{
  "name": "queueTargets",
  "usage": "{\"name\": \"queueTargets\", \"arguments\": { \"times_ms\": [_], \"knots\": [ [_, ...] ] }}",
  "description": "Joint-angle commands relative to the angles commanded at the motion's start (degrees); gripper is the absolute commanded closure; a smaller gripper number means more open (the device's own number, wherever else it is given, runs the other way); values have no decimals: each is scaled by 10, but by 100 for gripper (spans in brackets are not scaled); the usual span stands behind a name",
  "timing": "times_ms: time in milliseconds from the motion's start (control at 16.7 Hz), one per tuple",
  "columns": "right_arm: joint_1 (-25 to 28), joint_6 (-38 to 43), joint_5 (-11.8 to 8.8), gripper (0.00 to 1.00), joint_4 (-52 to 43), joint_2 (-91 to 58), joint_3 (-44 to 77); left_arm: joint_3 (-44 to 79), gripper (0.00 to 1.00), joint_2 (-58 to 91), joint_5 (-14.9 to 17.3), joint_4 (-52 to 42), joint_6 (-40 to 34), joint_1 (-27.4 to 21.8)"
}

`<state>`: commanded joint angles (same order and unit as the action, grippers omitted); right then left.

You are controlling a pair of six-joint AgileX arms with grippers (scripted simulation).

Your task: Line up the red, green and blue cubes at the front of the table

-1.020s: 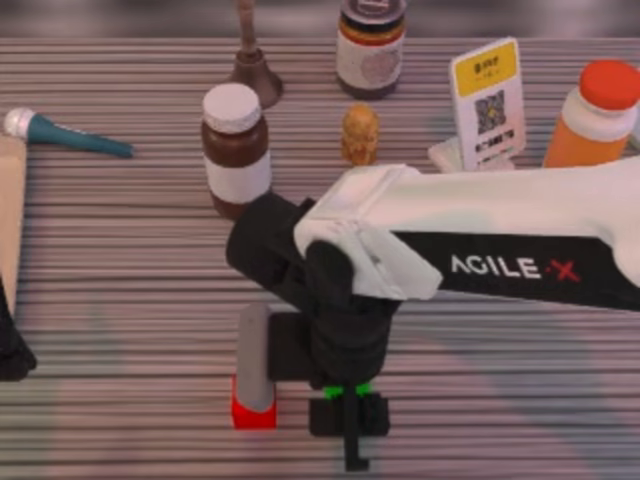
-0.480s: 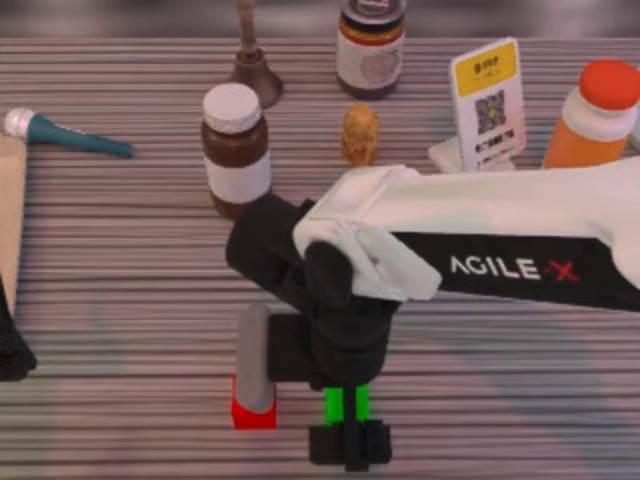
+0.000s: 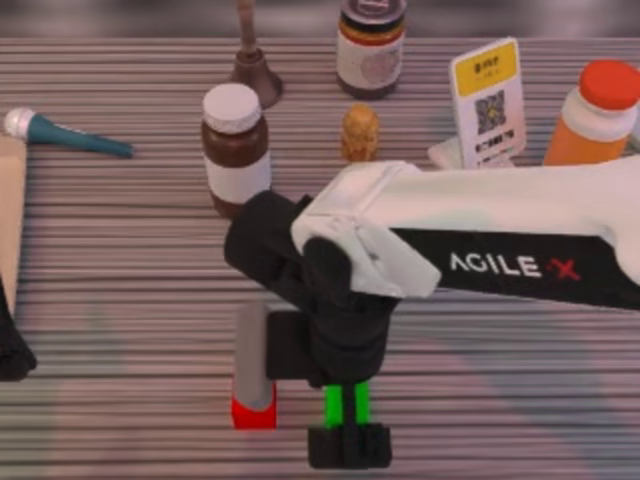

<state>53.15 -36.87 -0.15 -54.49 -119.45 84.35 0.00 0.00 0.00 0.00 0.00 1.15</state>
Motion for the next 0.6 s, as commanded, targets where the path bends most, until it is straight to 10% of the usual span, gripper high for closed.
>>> {"name": "queueTargets", "arguments": {
  "times_ms": [600],
  "knots": [
    [3,-1,0,0,-134,39,93,0,0,0,0,0,0,0]
  ]
}}
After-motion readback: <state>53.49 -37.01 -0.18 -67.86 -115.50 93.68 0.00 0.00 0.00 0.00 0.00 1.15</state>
